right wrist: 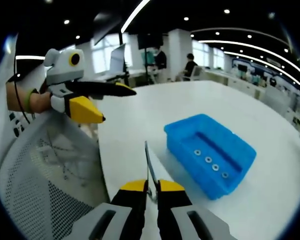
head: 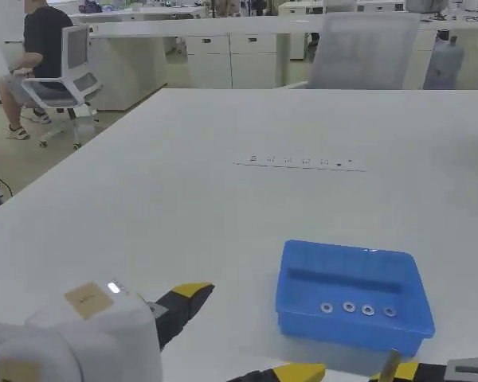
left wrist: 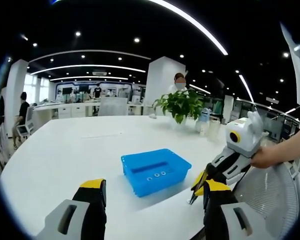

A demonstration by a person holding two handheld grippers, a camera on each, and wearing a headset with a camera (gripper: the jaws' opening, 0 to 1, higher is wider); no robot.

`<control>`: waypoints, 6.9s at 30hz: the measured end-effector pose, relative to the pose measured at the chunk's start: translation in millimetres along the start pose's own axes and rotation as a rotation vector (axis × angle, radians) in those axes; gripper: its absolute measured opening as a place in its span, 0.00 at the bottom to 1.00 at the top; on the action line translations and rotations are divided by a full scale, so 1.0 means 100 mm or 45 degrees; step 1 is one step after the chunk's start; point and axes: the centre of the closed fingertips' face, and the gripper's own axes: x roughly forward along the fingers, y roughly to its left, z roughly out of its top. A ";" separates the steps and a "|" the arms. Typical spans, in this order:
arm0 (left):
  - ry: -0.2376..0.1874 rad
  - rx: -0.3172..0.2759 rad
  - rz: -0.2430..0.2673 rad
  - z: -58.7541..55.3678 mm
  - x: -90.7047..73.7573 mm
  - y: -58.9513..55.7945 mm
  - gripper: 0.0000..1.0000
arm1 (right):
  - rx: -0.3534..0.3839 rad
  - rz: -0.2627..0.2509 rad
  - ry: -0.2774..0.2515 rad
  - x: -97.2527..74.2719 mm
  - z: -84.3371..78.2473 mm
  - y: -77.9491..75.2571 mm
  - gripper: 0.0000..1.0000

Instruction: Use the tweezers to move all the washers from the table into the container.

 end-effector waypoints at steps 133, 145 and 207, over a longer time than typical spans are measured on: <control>0.259 0.117 -0.597 -0.01 0.08 -0.80 0.24 | -0.154 0.289 0.044 -0.30 0.10 0.14 0.03; 0.329 0.366 -0.777 -0.02 0.23 -1.13 0.10 | -0.403 0.361 0.250 -0.22 -0.12 0.27 0.03; 0.559 0.122 -0.249 -0.61 0.00 0.06 0.62 | 0.230 -0.356 -0.161 -1.30 -0.28 -0.70 0.61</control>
